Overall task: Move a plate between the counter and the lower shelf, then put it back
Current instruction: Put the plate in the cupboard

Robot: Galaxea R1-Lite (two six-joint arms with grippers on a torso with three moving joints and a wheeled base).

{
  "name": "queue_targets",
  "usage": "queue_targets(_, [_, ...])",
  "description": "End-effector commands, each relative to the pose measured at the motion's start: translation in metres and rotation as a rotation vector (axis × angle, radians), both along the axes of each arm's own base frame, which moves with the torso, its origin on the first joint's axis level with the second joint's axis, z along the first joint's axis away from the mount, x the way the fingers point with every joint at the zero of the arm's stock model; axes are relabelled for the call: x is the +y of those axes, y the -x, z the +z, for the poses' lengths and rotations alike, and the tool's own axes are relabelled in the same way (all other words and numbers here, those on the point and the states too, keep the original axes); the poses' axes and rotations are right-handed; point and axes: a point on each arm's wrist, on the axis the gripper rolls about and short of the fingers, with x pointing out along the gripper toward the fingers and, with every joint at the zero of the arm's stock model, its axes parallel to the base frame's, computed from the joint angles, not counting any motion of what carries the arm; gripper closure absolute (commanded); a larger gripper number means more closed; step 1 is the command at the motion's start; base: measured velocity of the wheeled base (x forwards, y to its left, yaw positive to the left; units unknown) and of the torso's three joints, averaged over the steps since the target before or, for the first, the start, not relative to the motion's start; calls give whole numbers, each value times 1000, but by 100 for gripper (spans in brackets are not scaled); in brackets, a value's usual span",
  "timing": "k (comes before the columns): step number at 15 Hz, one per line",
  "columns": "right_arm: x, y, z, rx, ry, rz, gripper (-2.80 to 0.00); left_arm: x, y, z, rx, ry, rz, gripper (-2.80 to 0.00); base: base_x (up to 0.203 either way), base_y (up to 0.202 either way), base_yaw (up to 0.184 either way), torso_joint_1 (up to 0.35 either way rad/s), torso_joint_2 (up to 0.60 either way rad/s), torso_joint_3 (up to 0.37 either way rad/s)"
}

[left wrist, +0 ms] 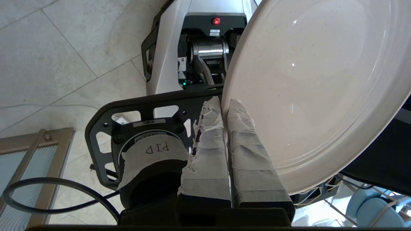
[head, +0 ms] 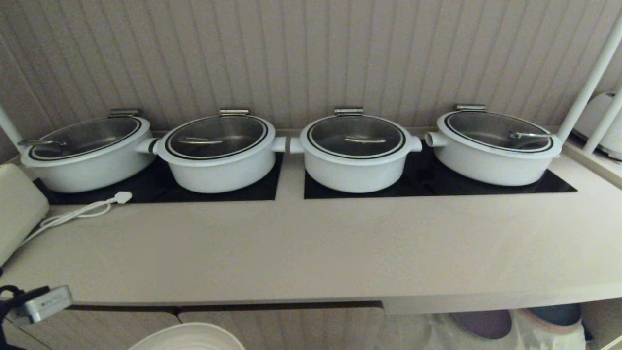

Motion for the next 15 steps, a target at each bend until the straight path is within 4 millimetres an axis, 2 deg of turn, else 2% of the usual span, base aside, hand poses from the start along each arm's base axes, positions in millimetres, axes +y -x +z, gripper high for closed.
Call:
queue_targets(1, [0, 0, 0, 1, 0, 0, 0, 1, -2, 1, 1, 2, -1, 0, 0, 0, 0, 0, 0, 0])
queue_targets(6, [0, 0, 0, 1, 0, 2, 0, 3, -12, 2, -29, -6, 0, 0, 0, 0, 0, 0, 0, 0])
queue_targets(15, [0, 0, 0, 1, 0, 1, 0, 3, -12, 1, -23, -3, -2, 0, 0, 0, 0, 0, 0, 0])
